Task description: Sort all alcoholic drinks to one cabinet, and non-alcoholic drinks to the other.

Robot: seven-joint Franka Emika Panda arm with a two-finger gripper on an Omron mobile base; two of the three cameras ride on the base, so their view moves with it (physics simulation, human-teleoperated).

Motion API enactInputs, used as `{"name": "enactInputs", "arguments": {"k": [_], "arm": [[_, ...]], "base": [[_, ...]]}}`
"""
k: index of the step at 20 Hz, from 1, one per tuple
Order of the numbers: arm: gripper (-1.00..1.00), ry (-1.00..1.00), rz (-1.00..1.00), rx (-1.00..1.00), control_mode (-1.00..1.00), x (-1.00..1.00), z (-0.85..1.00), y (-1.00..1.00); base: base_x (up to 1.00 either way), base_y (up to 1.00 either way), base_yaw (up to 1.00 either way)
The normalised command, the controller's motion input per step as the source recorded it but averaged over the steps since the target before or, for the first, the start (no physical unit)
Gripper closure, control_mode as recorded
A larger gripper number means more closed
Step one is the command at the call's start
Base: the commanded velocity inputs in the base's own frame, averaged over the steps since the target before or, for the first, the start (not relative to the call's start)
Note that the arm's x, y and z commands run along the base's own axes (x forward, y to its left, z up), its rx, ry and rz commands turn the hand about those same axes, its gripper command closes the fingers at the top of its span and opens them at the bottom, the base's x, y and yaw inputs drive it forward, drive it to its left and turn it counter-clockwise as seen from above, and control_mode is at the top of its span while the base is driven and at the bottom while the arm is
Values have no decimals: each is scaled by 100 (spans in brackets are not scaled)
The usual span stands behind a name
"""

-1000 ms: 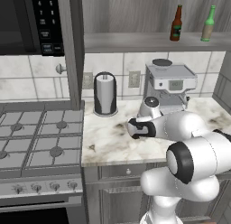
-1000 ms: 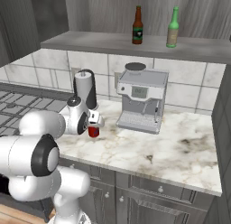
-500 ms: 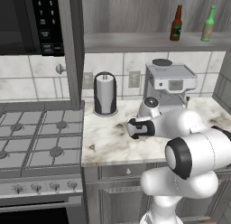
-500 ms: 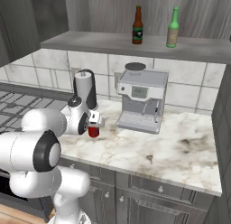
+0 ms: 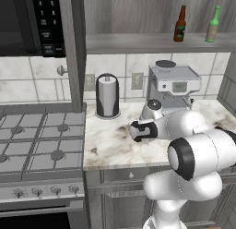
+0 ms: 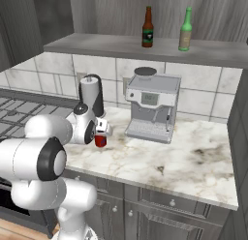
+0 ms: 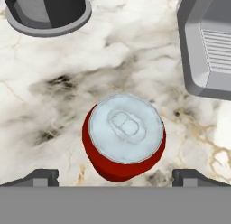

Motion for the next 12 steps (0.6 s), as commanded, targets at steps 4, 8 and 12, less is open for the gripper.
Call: {"name": "enactInputs", "arguments": {"k": [4,8,12], "arm": [[-100,0,0,0,-100,3,0,0],[-100,-1,0,0,-100,2,-6,0],[-100,-3,0,0,-100,2,-8,0]], "base": [[0,0,0],[0,0,0],[0,0,0]]}}
